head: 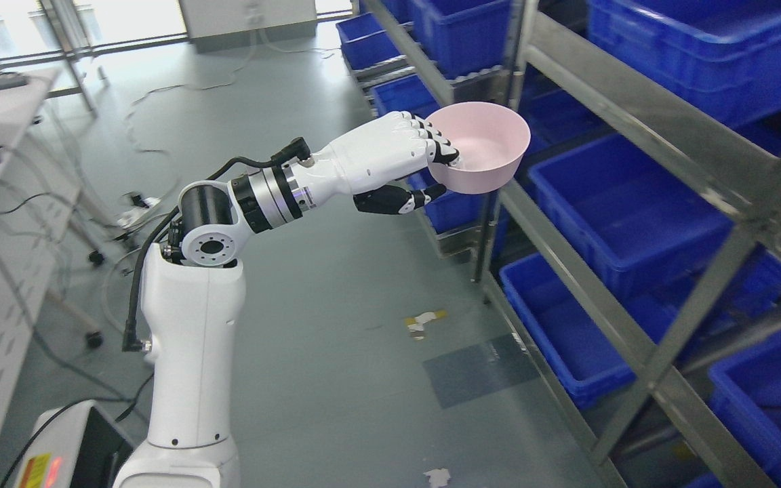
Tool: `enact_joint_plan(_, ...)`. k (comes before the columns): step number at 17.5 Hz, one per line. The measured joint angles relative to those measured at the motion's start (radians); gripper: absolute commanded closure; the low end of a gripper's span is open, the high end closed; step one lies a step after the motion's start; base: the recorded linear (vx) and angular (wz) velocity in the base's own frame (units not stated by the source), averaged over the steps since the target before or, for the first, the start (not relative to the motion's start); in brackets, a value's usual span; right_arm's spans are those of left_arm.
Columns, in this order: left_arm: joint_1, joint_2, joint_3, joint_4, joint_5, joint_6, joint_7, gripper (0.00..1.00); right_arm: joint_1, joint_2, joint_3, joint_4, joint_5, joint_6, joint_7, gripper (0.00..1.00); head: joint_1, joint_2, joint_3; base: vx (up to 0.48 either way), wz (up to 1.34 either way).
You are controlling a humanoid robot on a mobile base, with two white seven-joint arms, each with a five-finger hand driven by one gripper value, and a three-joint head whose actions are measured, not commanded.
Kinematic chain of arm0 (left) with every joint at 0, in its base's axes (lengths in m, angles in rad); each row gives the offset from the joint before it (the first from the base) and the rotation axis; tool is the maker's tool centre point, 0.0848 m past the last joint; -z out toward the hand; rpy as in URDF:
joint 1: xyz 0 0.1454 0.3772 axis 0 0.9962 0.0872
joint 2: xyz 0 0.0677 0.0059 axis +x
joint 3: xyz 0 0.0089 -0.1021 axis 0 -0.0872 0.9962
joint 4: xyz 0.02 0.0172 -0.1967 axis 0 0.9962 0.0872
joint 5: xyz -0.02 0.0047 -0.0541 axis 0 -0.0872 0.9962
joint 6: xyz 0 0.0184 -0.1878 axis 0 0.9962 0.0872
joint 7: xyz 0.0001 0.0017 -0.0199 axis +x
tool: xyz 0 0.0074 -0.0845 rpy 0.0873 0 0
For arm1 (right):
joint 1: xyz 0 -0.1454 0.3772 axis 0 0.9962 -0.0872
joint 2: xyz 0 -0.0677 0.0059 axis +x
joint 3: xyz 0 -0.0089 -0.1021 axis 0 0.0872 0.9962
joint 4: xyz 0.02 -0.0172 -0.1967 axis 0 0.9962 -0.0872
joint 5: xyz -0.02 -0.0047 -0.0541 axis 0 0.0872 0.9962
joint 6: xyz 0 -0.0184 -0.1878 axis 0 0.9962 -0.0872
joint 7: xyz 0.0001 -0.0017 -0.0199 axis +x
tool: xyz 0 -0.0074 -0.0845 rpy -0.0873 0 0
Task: Stack pink IKEA bowl on shelf middle layer
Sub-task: 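Hold the pink bowl raised in the left hand while driving to the shelf, then move the left hand over the pink bowl on the middle shelf tray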
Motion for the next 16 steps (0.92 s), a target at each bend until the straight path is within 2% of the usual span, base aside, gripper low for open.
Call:
enact_joint_plan(7,-0.092,0.000,-0.019,0.009,0.007,0.000,-0.008,0.98,0.001,0.000,0.000,0.000,0.000,0.000,-0.006,0.00,0.0000,0.000,0.000,0.010,-1.46)
enact_joint_plan(11,-0.169,0.015,0.002,0.041,-0.077,0.000,-0.046,0.98,0.000,0.000,0.000,0.000,0.000,0.000,-0.006,0.00,0.0000,0.000,0.000,0.020,-1.12)
enact_joint_plan(16,-0.219,0.073,0.032,0.088,-0.223,0.000,-0.059,0.97,0.000,0.000,0.000,0.000,0.000,0.000,-0.006,0.00,0.0000,0.000,0.000,0.041,-0.56)
